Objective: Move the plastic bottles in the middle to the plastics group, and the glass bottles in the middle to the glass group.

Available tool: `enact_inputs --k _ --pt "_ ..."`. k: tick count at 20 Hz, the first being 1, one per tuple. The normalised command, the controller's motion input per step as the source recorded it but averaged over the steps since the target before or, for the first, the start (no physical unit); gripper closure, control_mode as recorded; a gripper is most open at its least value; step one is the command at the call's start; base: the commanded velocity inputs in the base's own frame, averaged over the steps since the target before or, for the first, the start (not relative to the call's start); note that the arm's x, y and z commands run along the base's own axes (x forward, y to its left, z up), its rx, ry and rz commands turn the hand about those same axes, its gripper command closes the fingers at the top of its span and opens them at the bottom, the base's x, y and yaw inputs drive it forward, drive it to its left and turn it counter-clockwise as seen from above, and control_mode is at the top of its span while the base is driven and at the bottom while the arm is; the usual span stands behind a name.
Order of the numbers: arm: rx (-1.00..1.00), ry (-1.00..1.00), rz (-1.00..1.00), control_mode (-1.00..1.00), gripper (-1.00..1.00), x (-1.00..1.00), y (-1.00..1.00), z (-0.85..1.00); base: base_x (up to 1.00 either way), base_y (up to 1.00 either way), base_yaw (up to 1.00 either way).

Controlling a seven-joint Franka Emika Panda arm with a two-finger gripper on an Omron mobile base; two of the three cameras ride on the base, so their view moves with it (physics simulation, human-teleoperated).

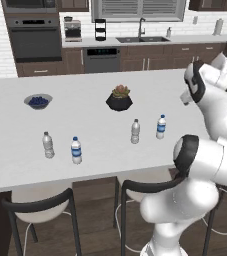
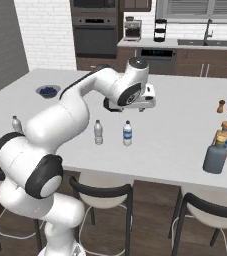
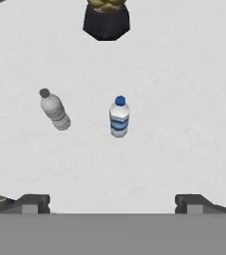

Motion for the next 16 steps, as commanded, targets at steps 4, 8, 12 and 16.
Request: enact_inputs --k 4,8,12,16 --pt "0.02 0.29 -0.06 -1.00 -1.00 0.14 0.76 -0.30 0.00 0.00 0.00" --pt "0.00 0.10 -0.06 -1.00 -1.00 0.06 0.72 -0.63 0.00 0.00 0.00" --pt "0.00 -0.03 -0.06 -1.00 -1.00 0.00 0.72 -0.59 0.00 0.00 0.00" --pt "-0.01 -0.20 -0.01 -1.00 -1.00 -0.09 0.94 -0.16 0.00 0.00 0.00"
